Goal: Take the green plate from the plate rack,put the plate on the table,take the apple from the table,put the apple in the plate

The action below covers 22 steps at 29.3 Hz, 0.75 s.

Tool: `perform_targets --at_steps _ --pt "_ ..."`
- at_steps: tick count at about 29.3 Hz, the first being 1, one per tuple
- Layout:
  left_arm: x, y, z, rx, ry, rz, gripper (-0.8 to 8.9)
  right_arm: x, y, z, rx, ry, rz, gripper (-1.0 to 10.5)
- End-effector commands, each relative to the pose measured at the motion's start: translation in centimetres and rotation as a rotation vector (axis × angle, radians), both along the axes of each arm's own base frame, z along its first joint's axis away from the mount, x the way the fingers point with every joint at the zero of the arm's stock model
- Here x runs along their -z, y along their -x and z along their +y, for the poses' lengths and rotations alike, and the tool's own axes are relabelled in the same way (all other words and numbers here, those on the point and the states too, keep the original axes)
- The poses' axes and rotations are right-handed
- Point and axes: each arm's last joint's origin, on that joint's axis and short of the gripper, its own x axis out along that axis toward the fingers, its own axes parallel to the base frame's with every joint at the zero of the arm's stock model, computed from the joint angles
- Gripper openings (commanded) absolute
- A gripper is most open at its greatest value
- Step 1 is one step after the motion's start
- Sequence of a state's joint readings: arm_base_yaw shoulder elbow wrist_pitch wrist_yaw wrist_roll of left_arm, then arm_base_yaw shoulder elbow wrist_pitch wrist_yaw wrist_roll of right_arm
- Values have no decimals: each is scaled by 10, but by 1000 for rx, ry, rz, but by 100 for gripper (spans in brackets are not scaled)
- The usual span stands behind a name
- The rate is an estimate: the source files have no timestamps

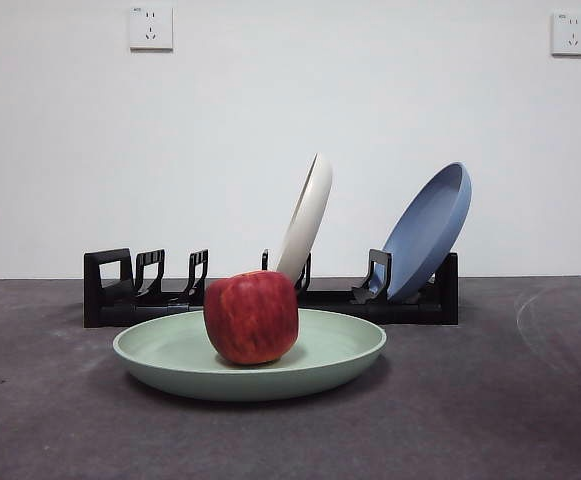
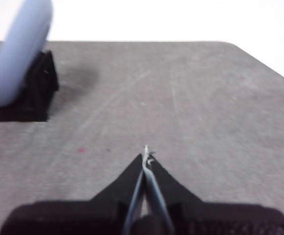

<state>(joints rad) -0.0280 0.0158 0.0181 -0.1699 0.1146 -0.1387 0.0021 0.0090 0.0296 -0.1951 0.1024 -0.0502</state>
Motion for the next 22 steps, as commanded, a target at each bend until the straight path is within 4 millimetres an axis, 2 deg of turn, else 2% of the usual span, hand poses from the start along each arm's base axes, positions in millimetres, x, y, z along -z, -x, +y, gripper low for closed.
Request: perform_targets --at_steps 1,22 --pt "2 -1 0 -6 -10 -2 -4 4 -1 0 -20 1 12 1" --pt "2 -1 0 -6 -10 2 -4 2 -1 1 -32 7 -5 1"
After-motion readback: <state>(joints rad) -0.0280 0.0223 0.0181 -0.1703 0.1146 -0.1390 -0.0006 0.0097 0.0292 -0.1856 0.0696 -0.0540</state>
